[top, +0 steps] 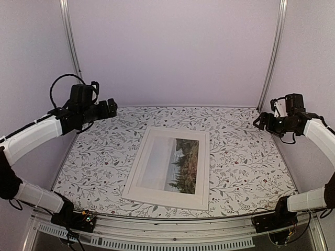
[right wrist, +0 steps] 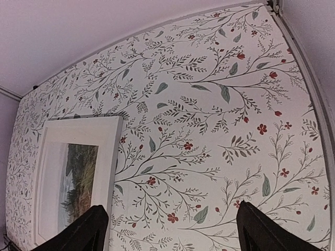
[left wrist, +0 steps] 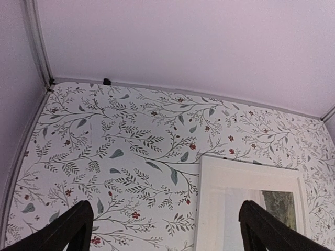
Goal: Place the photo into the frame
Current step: Turn over the photo frame, then reset both arms
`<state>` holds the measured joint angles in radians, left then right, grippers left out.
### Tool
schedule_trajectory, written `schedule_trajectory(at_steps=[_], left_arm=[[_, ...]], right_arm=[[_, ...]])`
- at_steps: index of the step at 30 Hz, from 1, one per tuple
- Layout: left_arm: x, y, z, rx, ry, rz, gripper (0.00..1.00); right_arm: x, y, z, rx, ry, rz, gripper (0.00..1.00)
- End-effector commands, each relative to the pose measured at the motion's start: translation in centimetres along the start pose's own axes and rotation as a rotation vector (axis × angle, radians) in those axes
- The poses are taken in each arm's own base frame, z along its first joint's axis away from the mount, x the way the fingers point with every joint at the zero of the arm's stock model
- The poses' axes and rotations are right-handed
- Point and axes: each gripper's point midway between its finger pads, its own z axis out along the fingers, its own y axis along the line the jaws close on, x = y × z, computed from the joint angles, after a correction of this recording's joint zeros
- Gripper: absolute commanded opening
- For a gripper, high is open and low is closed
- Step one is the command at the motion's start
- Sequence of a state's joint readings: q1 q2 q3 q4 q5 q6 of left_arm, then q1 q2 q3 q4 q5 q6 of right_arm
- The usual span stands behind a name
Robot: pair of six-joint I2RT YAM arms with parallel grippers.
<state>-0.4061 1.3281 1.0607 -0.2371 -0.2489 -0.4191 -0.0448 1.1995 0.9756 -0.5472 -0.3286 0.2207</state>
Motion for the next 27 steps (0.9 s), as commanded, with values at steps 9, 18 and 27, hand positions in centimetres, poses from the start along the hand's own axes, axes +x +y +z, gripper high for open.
schedule_trajectory(at_steps=[9,18,27], left_arm=[[-3.9,0.6,-9.3,0.121,-0.359,0.067,1.00],[-0.9,2.9,-8.5,0.026,-0.257,0.122,1.00],[-1.0,3.2,-10.1,0.055,-0.330,0.103,1.00]], right_arm=[[-5.1,2.8,-5.5,0.077,-0.274,-0.165,0.99],[-4.8,3.6,-6.2,0.023,-0.338,-0.194,0.99],[-4.7,3.5,-6.4,0.026,-0.369,-0.224,0.99]])
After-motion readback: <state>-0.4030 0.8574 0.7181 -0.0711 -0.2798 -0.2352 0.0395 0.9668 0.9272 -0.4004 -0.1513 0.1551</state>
